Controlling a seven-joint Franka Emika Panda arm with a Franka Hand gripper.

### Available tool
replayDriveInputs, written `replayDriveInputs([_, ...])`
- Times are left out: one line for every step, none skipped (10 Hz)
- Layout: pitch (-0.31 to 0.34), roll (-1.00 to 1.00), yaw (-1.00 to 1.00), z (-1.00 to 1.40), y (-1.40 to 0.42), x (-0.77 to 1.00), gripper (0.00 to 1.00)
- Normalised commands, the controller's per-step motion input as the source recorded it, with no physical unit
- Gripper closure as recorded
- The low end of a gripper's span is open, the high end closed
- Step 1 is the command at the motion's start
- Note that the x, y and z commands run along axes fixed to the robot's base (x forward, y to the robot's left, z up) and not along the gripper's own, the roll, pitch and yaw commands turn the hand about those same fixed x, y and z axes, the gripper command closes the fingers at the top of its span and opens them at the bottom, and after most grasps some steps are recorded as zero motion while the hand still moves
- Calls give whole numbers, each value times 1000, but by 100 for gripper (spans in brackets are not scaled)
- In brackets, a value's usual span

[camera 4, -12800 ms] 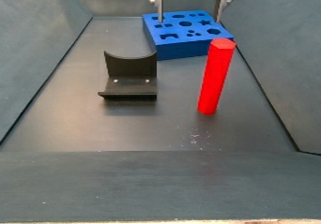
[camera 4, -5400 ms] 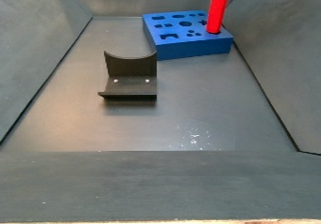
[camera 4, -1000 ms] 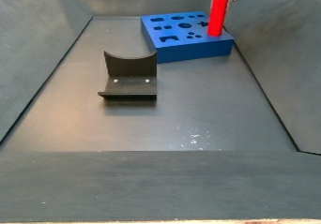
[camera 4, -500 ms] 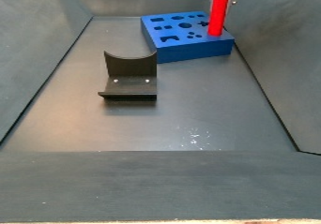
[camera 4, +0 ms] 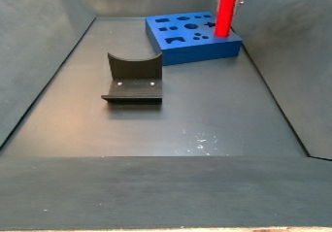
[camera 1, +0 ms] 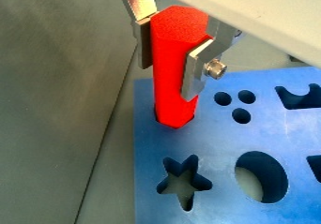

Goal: Pick up the hexagon object. Move up. Move to above the board. Insert the hexagon object.
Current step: Pick up the hexagon object.

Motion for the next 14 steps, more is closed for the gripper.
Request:
replayDriveInputs([-16, 93, 0, -1000, -26, 0, 100])
replayDriveInputs([0, 37, 0, -1000, 0, 214, 100])
replayDriveInputs([-3, -83, -3, -111, 0, 106, 100])
replayDriveInputs([0, 0, 0, 0, 0, 0, 100])
replayDriveInputs([0, 0, 0, 0, 0, 0, 100])
replayDriveInputs([0, 0, 0, 0, 0, 0, 100])
replayDriveInputs([0, 0, 0, 0, 0, 0, 100])
replayDriveInputs([0, 0, 0, 0, 0, 0, 100])
replayDriveInputs([0, 0, 0, 0, 0, 0, 100])
replayDriveInputs([0, 0, 0, 0, 0, 0, 100])
replayDriveInputs([0, 0, 0, 0, 0, 0, 100])
replayDriveInputs([0, 0, 0, 0, 0, 0, 100])
replayDriveInputs([0, 0, 0, 0, 0, 0, 100])
replayDriveInputs([0, 0, 0, 0, 0, 0, 100])
